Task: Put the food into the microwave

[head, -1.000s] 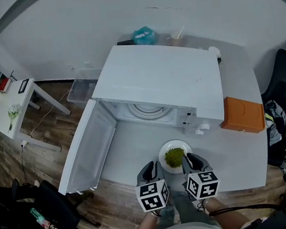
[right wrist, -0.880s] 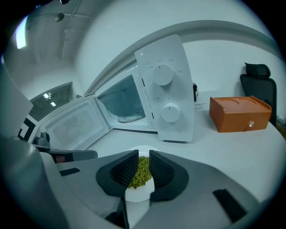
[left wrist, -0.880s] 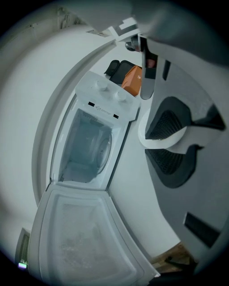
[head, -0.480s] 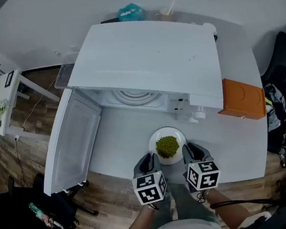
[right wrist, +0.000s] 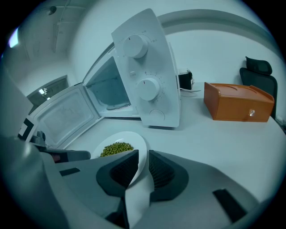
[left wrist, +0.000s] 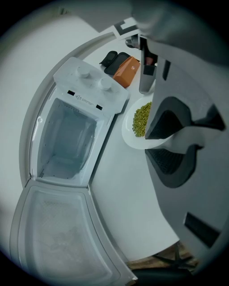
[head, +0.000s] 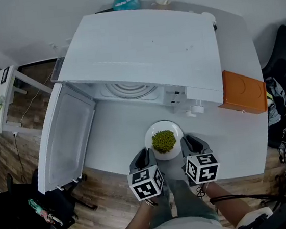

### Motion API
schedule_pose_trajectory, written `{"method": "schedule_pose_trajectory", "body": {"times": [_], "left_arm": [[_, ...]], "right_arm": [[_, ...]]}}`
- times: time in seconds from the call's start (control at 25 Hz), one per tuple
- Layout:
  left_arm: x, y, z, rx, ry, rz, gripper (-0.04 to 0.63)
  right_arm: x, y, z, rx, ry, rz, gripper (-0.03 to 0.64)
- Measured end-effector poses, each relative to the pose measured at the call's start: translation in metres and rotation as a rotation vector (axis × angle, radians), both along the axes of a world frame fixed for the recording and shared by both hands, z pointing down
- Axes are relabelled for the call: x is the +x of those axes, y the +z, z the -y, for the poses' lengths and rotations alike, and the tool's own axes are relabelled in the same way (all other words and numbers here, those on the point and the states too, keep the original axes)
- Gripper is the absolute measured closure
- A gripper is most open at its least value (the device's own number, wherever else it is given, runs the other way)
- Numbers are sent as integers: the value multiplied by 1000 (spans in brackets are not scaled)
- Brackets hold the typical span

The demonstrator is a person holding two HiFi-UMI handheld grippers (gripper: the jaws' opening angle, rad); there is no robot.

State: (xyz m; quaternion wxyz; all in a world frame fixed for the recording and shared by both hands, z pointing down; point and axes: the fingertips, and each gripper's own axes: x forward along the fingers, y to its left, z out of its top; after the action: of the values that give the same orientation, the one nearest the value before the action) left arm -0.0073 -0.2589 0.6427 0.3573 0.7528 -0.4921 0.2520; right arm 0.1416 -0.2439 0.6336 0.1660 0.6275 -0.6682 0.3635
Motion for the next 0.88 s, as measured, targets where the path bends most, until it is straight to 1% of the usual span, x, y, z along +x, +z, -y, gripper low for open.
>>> {"method": "schedule_pose_trajectory", "body": {"times": [0.24, 0.4, 0.6, 0.76, 0.88], "left_arm": [[-1, 8, 0, -47, -37, -41, 534], [1, 10, 1, -58, -53, -65, 534], [5, 11, 3, -58, -49, -65, 534], [5, 12, 4, -56, -56, -75, 534], [4, 12, 5, -51, -64, -75, 534]], "right_arm": [[0, 8, 4, -15, -7, 17, 557], [-1, 11, 7, -29, -17, 5, 557], [-1, 12, 10, -43, -22, -11, 557], [-1, 13, 12, -44, -9, 5, 558], [-1, 13, 13, -39, 2, -1, 558]]}}
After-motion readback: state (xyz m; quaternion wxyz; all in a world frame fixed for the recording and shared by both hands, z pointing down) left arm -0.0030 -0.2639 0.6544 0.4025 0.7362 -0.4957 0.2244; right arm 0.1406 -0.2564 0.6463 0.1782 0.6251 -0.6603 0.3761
